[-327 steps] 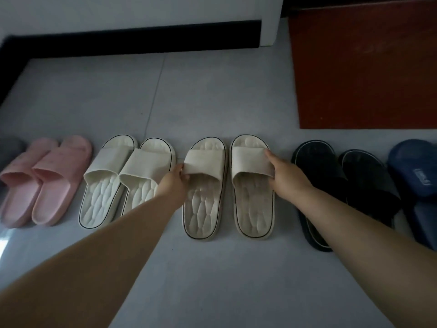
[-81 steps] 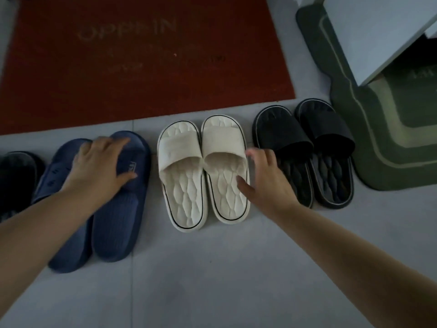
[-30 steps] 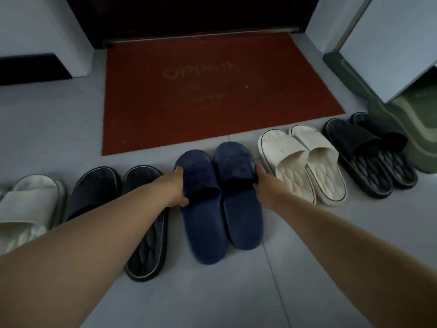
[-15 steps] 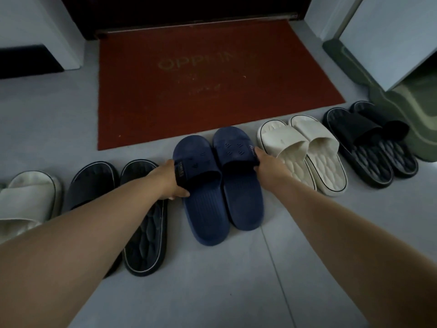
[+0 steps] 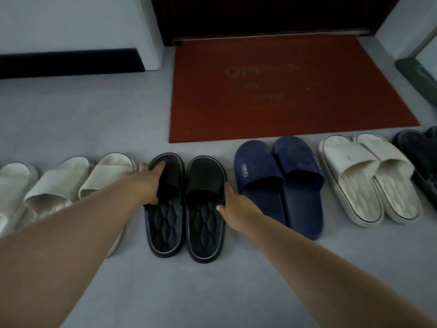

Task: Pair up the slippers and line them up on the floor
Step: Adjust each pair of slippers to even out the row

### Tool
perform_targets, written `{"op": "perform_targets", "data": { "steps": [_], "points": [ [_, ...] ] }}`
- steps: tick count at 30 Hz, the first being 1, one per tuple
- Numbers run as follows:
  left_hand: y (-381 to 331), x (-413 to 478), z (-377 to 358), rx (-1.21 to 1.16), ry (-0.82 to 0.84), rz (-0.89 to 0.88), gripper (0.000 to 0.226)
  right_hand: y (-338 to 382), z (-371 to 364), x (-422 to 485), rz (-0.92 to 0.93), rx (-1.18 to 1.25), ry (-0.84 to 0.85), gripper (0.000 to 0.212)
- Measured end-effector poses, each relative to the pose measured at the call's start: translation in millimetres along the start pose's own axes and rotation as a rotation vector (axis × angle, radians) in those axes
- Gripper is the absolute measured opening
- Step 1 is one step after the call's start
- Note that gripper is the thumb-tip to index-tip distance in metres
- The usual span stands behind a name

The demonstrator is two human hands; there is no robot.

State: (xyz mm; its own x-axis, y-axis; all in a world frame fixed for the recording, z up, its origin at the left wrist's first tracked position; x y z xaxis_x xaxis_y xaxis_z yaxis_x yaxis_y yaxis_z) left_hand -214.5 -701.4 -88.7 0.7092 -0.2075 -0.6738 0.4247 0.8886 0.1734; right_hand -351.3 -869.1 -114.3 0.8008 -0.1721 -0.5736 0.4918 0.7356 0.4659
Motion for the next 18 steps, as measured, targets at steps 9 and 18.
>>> {"op": "perform_targets", "data": {
  "steps": [9,18],
  "points": [
    [13.3,20.3,6.3,-0.429,-0.388,-0.097,0.065,14.3,11.2,30.7,-0.132,-0.02,-0.212,0.051],
    [11.6,-2.0,-13.8,-0.581,-0.482,-0.021,0.059,36.5,7.8,7.0,-0.278,0.157,-0.157,0.064]
  ]
}}
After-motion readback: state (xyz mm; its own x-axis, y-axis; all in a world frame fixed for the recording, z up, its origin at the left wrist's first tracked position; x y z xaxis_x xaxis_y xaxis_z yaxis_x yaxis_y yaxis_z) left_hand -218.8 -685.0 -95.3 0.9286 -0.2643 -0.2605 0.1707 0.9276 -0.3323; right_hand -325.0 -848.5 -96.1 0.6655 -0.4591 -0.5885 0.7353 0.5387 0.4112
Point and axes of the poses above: each hand's wrist, its own x-axis towards the middle knuckle, its own z-axis out of the back of the hand, y = z × x, the point moved 4 cm from there along x, towards the middle knuckle, and after that the axes turned 5 degrees about x, right-handed, at the moved point
